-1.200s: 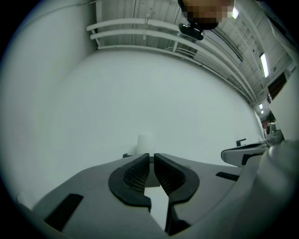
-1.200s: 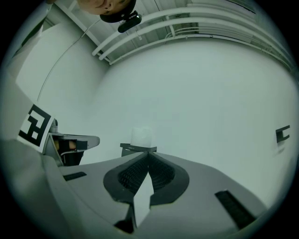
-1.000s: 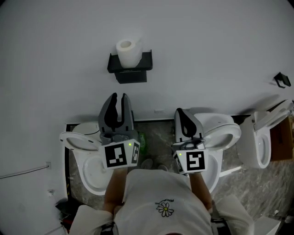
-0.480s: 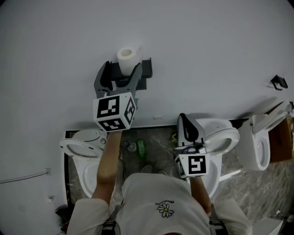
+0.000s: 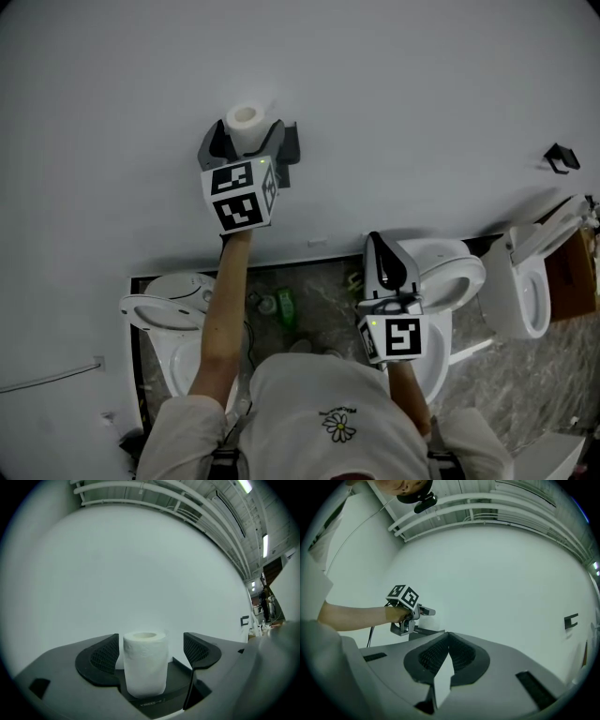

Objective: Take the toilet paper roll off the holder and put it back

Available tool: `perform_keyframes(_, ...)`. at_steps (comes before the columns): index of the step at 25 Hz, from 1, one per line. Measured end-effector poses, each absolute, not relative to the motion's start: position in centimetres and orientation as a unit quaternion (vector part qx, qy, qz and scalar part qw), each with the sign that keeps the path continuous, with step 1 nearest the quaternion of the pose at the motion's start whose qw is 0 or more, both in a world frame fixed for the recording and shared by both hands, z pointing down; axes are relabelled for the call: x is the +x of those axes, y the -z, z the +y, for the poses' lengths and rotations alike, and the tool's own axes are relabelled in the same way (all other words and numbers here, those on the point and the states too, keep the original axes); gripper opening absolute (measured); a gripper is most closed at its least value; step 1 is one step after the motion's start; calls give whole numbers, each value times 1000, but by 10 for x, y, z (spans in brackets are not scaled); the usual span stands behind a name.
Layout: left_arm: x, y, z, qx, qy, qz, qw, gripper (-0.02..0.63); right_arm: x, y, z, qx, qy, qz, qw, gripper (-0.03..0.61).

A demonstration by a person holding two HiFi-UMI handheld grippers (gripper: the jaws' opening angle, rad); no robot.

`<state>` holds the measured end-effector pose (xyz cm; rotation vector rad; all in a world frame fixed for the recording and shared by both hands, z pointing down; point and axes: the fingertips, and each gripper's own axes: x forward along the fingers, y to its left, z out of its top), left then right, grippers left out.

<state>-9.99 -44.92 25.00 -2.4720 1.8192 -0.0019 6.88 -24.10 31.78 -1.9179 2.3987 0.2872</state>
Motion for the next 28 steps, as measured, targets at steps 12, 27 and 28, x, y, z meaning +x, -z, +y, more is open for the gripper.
perform_keyframes(12, -101, -272, -468, -802, 23, 597, 12, 413, 77, -325, -243, -634, -88, 768, 16, 9)
perform_keyframes(27, -108, -286, -476, -781, 96, 616, 31, 356, 78, -325, -240, -635, -90, 767, 17, 9)
perform_keyframes(28, -109, -287, -476, -779, 98, 619, 31, 349, 78, -325, -239, -634, -89, 768, 17, 11)
